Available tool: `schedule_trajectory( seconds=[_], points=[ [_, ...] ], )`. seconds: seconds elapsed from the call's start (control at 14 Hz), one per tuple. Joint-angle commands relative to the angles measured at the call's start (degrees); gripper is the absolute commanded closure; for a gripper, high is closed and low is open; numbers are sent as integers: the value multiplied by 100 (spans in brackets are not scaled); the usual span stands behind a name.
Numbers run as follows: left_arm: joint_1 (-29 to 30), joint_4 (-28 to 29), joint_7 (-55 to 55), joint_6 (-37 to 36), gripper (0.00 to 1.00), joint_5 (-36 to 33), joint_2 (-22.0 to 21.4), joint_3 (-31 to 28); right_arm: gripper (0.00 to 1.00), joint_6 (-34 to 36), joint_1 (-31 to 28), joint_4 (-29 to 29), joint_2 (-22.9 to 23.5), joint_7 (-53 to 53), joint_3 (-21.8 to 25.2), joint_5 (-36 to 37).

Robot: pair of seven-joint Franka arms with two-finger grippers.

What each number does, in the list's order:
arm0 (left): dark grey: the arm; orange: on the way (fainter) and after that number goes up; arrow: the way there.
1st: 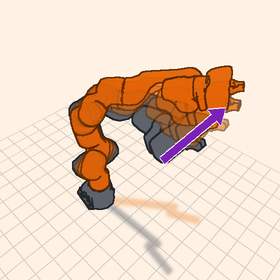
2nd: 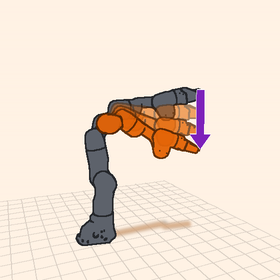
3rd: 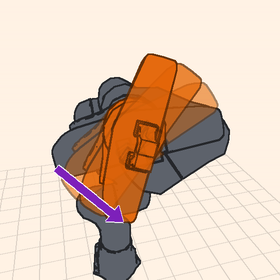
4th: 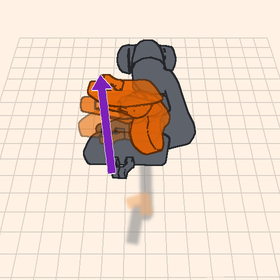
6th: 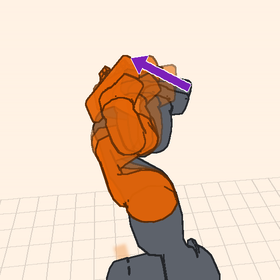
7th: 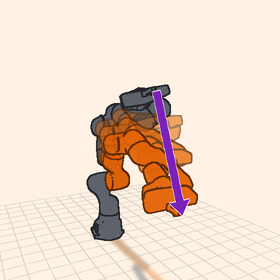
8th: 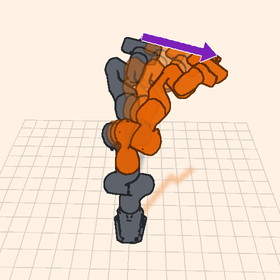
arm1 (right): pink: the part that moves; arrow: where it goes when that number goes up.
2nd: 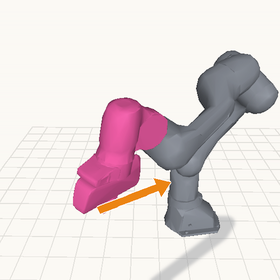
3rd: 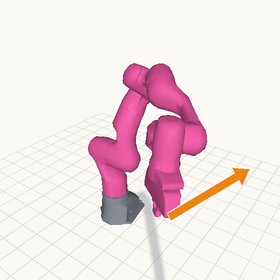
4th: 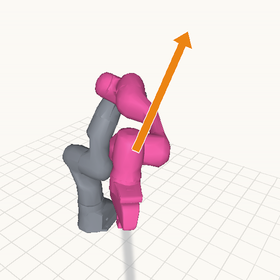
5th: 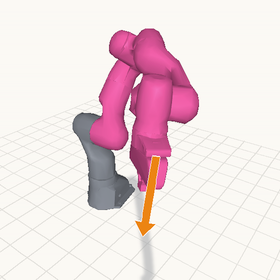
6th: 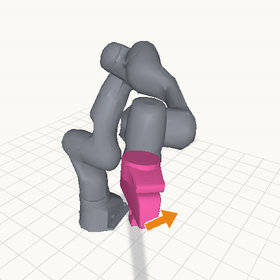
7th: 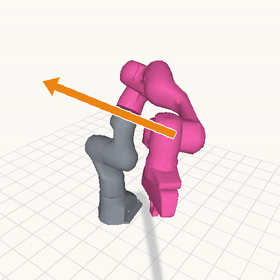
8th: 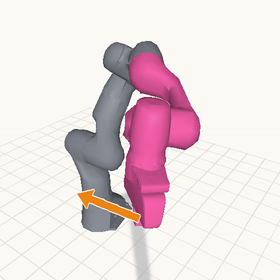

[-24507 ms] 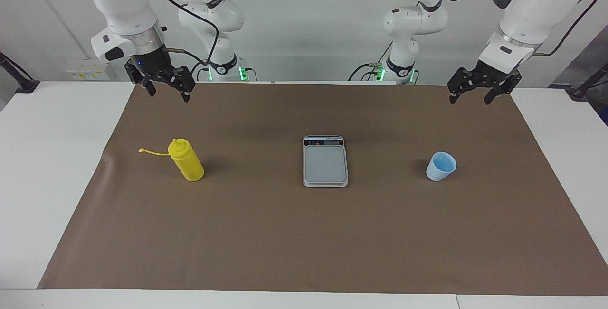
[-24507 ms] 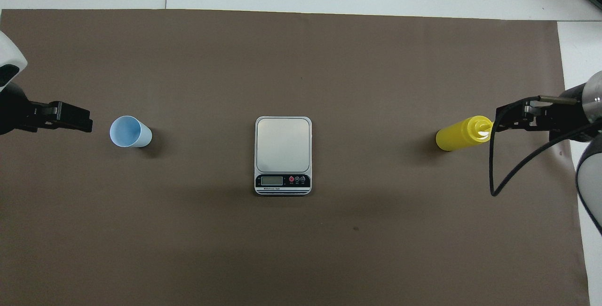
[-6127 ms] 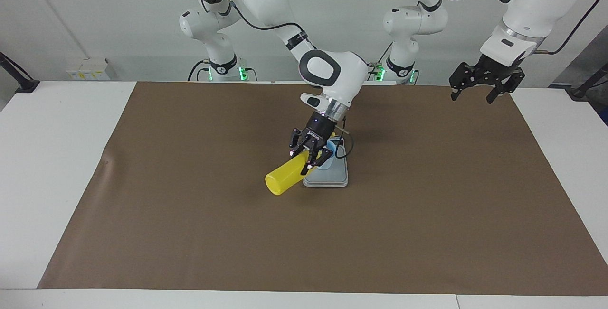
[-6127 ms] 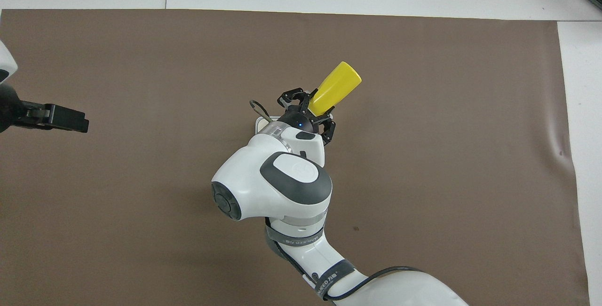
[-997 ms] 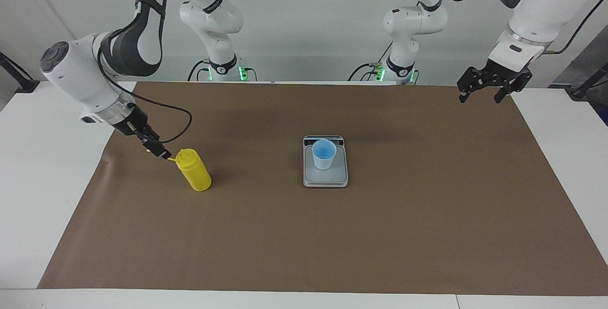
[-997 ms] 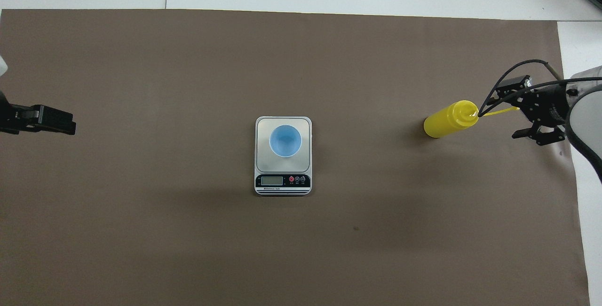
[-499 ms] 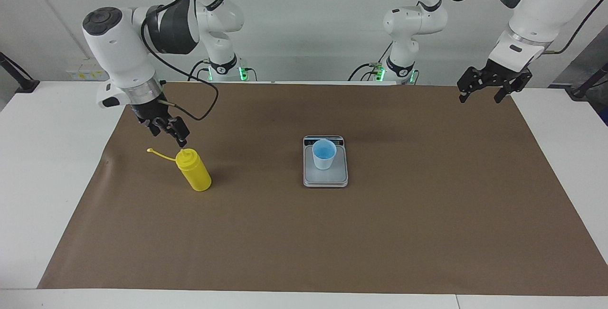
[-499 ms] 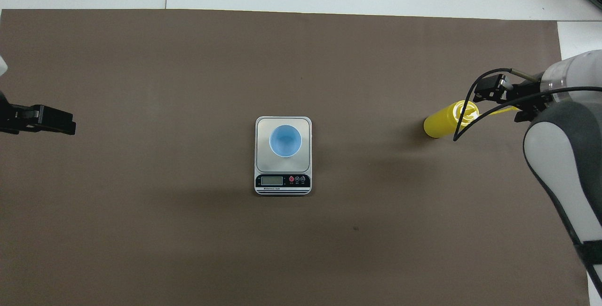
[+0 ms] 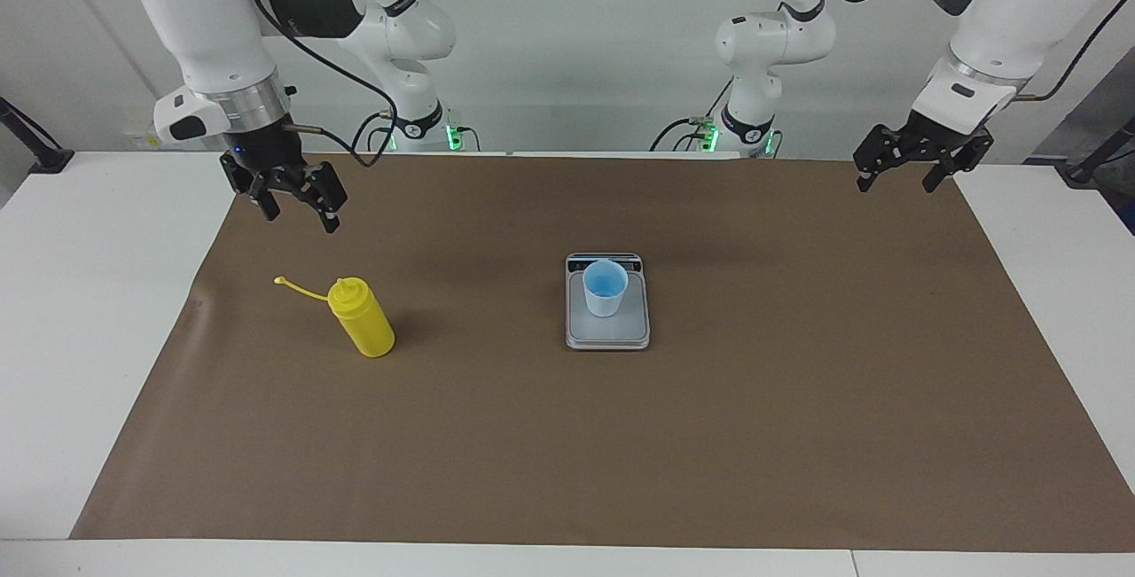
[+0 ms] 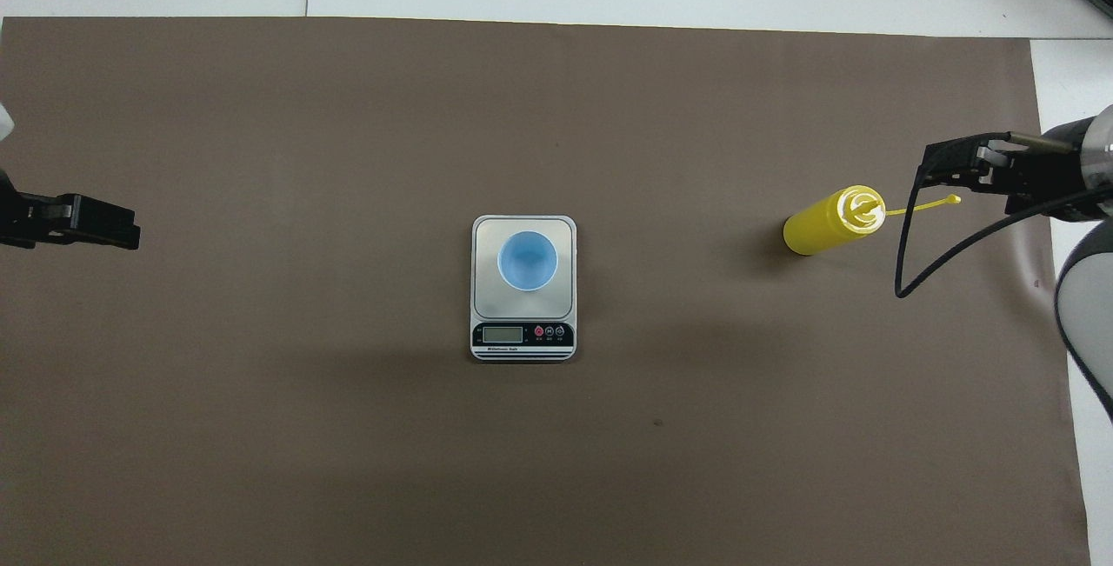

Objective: Pour seasoning into cup on scale with both arms

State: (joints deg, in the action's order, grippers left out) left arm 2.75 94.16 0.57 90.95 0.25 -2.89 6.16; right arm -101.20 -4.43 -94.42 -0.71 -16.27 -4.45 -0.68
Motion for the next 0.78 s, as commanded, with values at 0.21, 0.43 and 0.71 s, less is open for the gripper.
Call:
schedule_trajectory(
  seconds=[0.21,0.43,0.71],
  points=[
    [59,129,-48,-51,0,2,-142,26,0,1294,144,1049,335,98,-170,665],
    [59,129,-48,-51,0,2,-133,26,0,1226,215,672,239,115,-170,560],
    [59,129,-48,-51,0,2,-133,26,0,1217,232,443,116,438,-170,341]
  ],
)
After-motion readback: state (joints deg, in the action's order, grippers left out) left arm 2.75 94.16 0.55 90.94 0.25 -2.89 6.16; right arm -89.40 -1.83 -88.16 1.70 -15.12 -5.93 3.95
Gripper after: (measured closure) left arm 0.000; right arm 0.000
